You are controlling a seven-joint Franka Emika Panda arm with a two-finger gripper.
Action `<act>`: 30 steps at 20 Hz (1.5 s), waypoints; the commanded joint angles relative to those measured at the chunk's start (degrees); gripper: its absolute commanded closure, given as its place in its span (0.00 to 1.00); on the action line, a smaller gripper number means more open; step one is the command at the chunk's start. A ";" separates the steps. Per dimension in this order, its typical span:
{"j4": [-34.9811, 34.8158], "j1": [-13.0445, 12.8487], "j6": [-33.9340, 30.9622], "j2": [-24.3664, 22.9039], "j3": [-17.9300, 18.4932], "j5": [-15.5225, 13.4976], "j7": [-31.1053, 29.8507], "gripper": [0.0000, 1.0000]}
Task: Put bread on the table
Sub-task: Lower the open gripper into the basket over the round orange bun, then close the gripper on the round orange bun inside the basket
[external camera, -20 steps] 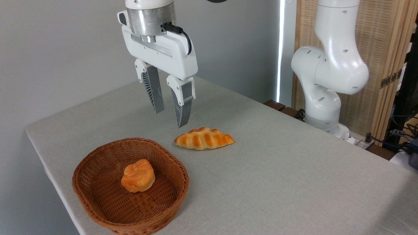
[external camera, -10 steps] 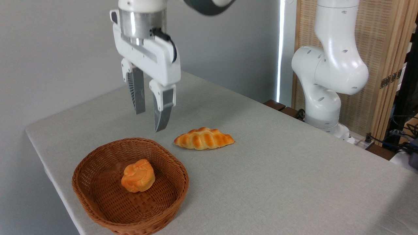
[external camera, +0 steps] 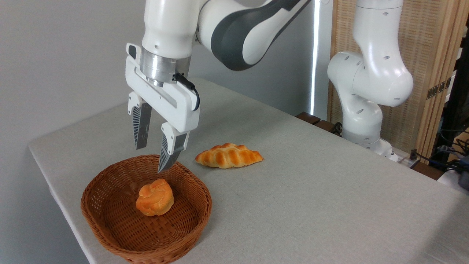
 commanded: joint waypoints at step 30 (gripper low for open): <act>-4.65 -3.93 9.01 5.95 0.21 9.43 10.42 0.00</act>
